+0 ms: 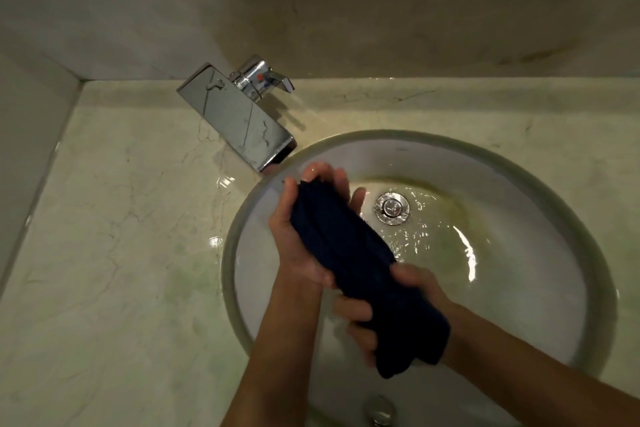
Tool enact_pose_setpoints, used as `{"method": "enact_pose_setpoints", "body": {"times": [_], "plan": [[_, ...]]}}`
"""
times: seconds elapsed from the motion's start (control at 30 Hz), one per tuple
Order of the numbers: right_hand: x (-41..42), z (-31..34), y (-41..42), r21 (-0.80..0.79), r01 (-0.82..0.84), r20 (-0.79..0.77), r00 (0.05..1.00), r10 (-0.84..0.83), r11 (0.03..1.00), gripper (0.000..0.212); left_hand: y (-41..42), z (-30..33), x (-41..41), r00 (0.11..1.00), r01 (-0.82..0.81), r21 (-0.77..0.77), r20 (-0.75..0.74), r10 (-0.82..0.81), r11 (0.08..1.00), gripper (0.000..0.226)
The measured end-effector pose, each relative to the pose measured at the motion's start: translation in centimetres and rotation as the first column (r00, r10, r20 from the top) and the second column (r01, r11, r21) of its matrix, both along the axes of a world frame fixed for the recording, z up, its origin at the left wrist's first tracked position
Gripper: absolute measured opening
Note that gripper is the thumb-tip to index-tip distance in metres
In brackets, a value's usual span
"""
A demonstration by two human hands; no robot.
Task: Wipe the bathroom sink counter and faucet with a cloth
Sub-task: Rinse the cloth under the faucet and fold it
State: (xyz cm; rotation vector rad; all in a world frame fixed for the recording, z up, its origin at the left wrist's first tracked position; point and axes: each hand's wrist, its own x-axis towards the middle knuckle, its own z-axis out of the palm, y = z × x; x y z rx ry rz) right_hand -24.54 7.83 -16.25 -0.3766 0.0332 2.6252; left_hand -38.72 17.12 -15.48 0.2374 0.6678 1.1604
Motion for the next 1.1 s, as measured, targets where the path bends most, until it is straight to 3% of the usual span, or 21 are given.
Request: {"method": "enact_pose_setpoints", "body": {"times": [0.07,0.13,0.17,0.2,0.23,0.27,0.33,0.37,0.43,0.47,0.5,0.57,0.6,0.67,0.73,0.77,0.8,0.87,0.97,1.03,1.1], "plan": [[-0.1,1.2,-0.2,0.080,0.050,-0.119,0.992,-0.040,0.996,0.048,0.5,-0.3,-0.2,0.986,0.127,-0.020,0.109,-0.125,0.992,0.017],[0.2,2.3,0.0,0.065,0.043,0.122,0.991,-0.051,0.997,0.047,1.0,-1.0,0.4,0.942,0.310,-0.079,0.158,-0.295,0.948,0.019],[0.1,2.4,0.3,0.083,0.056,0.309,0.948,-0.079,0.995,0.048,1.3,-1.4,0.5,0.947,0.316,-0.169,-0.009,-0.322,0.934,0.015],[0.1,2.1,0.6,0.127,0.022,0.531,0.843,-0.086,0.992,0.046,1.6,-2.0,0.9,0.923,0.285,-0.231,-0.194,-0.331,0.930,0.010],[0.1,1.1,0.9,0.193,-0.045,0.743,0.660,-0.116,0.980,0.040,1.8,-2.9,1.4,0.872,0.229,-0.265,-0.373,-0.318,0.937,0.006],[-0.1,0.5,1.3,0.270,-0.166,0.893,0.412,-0.182,0.948,0.031,2.0,-3.9,2.1,0.789,0.178,-0.243,-0.544,-0.286,0.954,0.008],[-0.1,-1.4,1.7,0.256,-0.537,0.941,-0.051,-0.334,0.803,0.023,1.8,-5.5,3.6,0.528,0.175,-0.186,-0.811,-0.252,0.967,0.017],[-0.1,-2.4,1.9,0.157,-0.669,0.905,-0.196,-0.377,0.726,0.024,1.5,-6.1,4.3,0.372,0.197,-0.181,-0.895,-0.244,0.964,0.018],[0.1,-3.6,2.0,0.000,-0.763,0.858,-0.332,-0.391,0.646,0.019,0.7,-7.1,5.0,0.157,0.171,-0.217,-0.957,-0.244,0.961,0.017],[0.2,-3.8,2.0,-0.031,-0.769,0.854,-0.353,-0.383,0.638,0.021,0.6,-7.4,5.0,0.132,0.142,-0.229,-0.960,-0.248,0.963,0.015],[0.4,-3.9,2.0,-0.029,-0.766,0.860,-0.347,-0.375,0.642,0.023,0.7,-7.4,5.0,0.167,0.111,-0.247,-0.950,-0.263,0.963,0.013],[1.1,-3.3,2.2,0.075,-0.694,0.935,-0.201,-0.292,0.716,0.026,1.1,-6.5,4.6,0.395,0.077,-0.331,-0.856,-0.333,0.941,0.009],[1.6,-2.6,2.3,0.131,-0.617,0.973,-0.070,-0.220,0.776,0.025,1.3,-5.4,3.9,0.552,0.095,-0.392,-0.744,-0.376,0.915,0.013],[2.7,-0.5,2.5,0.133,-0.383,0.954,0.298,-0.013,0.914,0.027,1.3,-2.8,1.8,0.808,0.248,-0.449,-0.393,-0.439,0.858,0.015],[4.2,1.1,2.2,0.040,-0.121,0.659,0.749,0.065,0.992,0.047,0.6,-1.0,-0.5,0.915,0.357,-0.315,-0.074,-0.398,0.879,0.031],[4.8,1.6,1.9,0.000,-0.029,0.458,0.889,0.026,1.000,0.061,0.0,-0.7,-1.5,0.918,0.381,-0.222,-0.024,-0.396,0.897,0.046],[5.4,1.7,1.5,-0.018,0.025,0.286,0.958,-0.019,1.000,0.073,-0.6,-0.5,-2.1,0.917,0.385,-0.145,-0.048,-0.395,0.912,0.061],[5.6,1.3,0.6,0.059,0.087,0.114,0.989,-0.093,0.994,0.079,-1.6,-0.5,-2.5,0.926,0.343,-0.047,-0.148,-0.346,0.938,0.083],[4.1,1.5,-0.4,0.113,0.189,-0.058,0.981,-0.183,0.976,0.064,-2.4,0.1,-1.2,0.937,0.289,-0.062,-0.186,-0.295,0.955,0.095],[2.3,1.7,-1.3,0.021,0.210,-0.081,0.975,-0.208,0.977,0.061,-2.9,-0.1,0.0,0.968,0.201,-0.145,-0.122,-0.219,0.969,0.079],[1.1,1.8,-2.2,-0.024,0.270,-0.035,0.962,-0.271,0.963,0.060,-3.1,0.6,1.3,0.970,0.236,-0.047,0.063,-0.233,0.971,0.032]]}}
